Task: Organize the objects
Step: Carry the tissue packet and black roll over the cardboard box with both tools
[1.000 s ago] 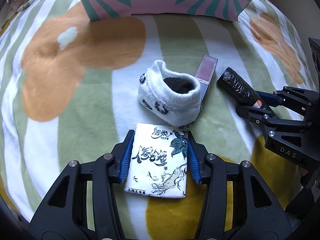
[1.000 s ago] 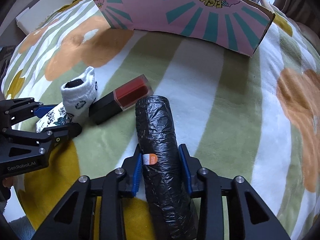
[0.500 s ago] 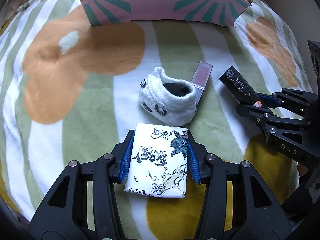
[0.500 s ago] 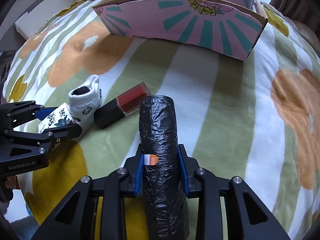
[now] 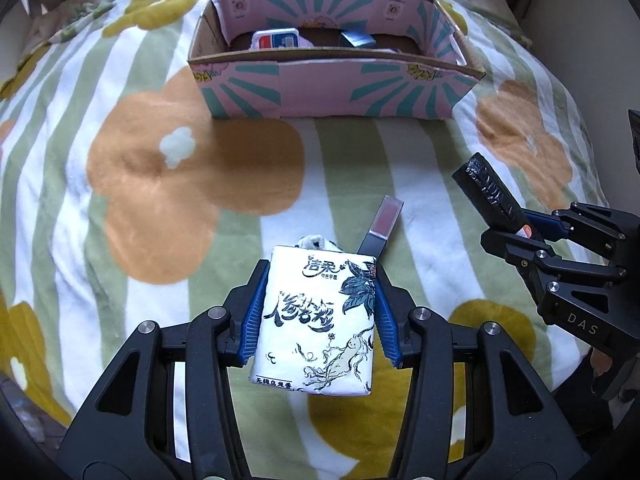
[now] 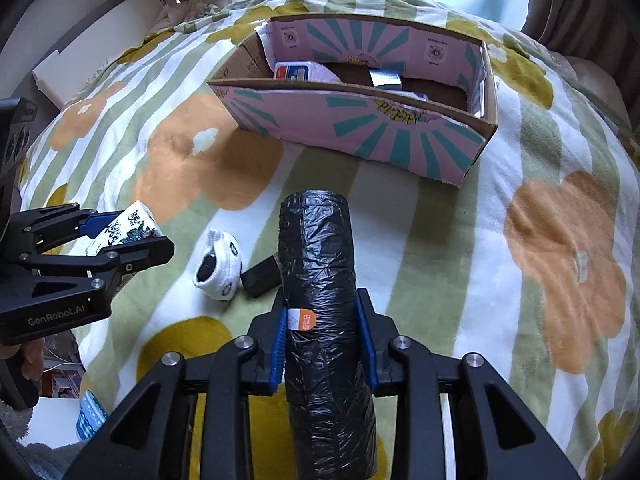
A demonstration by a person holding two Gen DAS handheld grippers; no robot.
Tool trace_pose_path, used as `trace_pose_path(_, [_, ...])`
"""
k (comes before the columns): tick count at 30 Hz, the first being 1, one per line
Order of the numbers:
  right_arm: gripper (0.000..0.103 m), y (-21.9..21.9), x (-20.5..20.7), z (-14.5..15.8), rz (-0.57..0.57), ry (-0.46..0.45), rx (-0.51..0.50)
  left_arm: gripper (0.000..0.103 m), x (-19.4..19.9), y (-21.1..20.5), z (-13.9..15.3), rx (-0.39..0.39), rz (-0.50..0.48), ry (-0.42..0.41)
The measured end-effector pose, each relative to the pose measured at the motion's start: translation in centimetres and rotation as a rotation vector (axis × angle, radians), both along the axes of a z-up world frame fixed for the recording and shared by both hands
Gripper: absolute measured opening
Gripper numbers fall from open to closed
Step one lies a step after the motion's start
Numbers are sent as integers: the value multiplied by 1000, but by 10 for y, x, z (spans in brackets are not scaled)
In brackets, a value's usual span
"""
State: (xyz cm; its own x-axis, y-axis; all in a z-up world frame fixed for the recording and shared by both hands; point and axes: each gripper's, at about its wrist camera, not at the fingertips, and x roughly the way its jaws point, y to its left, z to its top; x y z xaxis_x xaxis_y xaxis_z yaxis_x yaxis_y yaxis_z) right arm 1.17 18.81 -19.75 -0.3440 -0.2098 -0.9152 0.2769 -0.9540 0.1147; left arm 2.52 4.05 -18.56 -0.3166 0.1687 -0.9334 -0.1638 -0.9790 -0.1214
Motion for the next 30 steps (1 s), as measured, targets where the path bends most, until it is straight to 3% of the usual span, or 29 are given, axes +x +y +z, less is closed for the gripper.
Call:
trace_pose_path(7, [28, -9, -6, 65, -71, 46, -33, 44, -13, -7, 63, 11, 22, 55])
trace_pose_path(16, [28, -12, -9, 124, -191, 111, -50, 44, -27, -17, 131, 27, 34, 108])
trace_pose_path(22, [28, -9, -11, 148, -284, 137, -53, 44, -31, -17, 156, 19, 30, 145])
trace_pose_path(30, [28, -5, -11, 158, -346, 164, -48, 44, -42, -21, 165, 13, 37, 149])
